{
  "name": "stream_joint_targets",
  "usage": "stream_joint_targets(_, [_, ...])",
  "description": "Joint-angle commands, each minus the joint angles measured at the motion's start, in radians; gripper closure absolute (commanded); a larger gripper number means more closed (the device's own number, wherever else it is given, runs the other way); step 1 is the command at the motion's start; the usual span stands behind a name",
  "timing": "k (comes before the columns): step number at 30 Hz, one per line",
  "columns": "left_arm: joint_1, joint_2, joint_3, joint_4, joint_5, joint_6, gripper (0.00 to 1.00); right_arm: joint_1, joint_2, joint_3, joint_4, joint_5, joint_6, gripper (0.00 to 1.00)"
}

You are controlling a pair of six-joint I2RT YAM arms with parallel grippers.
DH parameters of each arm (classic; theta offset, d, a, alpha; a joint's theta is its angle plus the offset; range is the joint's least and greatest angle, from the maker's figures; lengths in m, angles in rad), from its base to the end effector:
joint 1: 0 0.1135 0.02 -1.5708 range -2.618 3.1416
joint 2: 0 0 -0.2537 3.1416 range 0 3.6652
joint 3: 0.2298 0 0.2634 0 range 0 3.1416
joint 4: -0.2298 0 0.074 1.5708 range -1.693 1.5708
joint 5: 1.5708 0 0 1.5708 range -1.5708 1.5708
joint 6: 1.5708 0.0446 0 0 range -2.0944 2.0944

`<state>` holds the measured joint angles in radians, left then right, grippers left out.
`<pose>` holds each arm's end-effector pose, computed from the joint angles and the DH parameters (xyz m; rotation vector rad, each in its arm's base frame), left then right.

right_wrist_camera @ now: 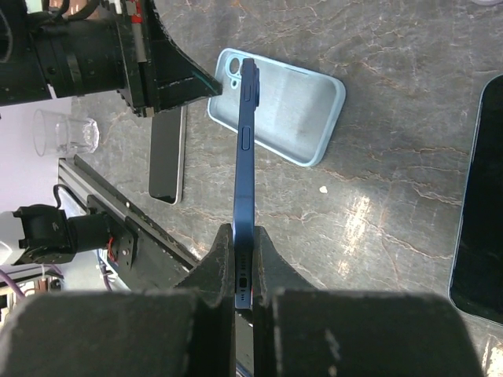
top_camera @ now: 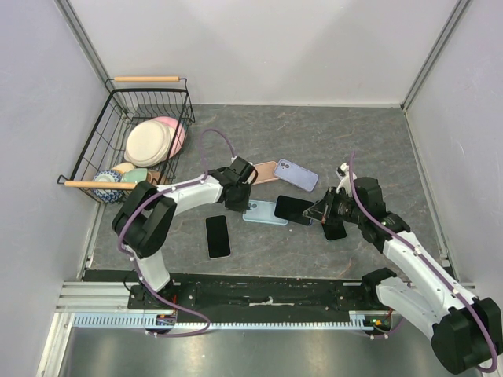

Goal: Put the phone into the phone case

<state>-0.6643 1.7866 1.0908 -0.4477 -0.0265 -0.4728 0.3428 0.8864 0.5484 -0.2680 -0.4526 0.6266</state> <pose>0.2832 -0.2203 0.1350 0.2553 2.7410 -0.2908 0.1962 0.0907 0.2166 0.0504 2.2992 1.0222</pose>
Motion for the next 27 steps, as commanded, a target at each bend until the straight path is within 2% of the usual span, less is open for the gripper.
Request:
stream_joint_targets(1, [-0.037,-0.036,-0.046,0.024,-0.016,-0.013,0.98,-0.002,-0.026,0.064,0.058,-0.041,0.022,1.0])
stream_joint_targets(9, [-0.087,-0.184,-0.135,-0.013,-0.026,-0.147,0.98,-0.002,-0.035,0.056,0.058,-0.052,0.022,1.0])
stream_joint_targets(16, [-0.142,-0.211,-0.174,-0.009,-0.029,-0.213,0.98,-0.001,-0.038,0.045,0.059,-0.074,0.024,1.0])
stream_joint_targets(17, [-0.146,-0.213,-0.175,-0.009,-0.029,-0.214,0.92,-0.002,-0.038,0.047,0.059,-0.074,0.022,1.0])
stream_joint_targets(18, [-0.149,-0.214,-0.177,-0.009,-0.027,-0.214,0.81,-0.002,-0.037,0.044,0.059,-0.075,0.022,1.0])
stream_joint_targets(19, [-0.152,-0.217,-0.177,-0.006,-0.027,-0.211,0.67,-0.002,-0.035,0.044,0.059,-0.077,0.021,1.0])
stream_joint_targets(20, [-0.153,-0.222,-0.178,-0.008,-0.035,-0.21,0.43,-0.002,-0.032,0.044,0.059,-0.084,0.021,1.0])
stream_joint_targets(23, [-0.156,-0.257,-0.181,-0.008,-0.049,-0.199,0.32,-0.002,-0.032,0.044,0.061,-0.087,0.016,1.0])
stream_joint_targets(27, [-0.155,-0.311,-0.181,-0.005,-0.062,-0.184,0.3,-0.002,-0.03,0.039,0.059,-0.089,0.007,1.0])
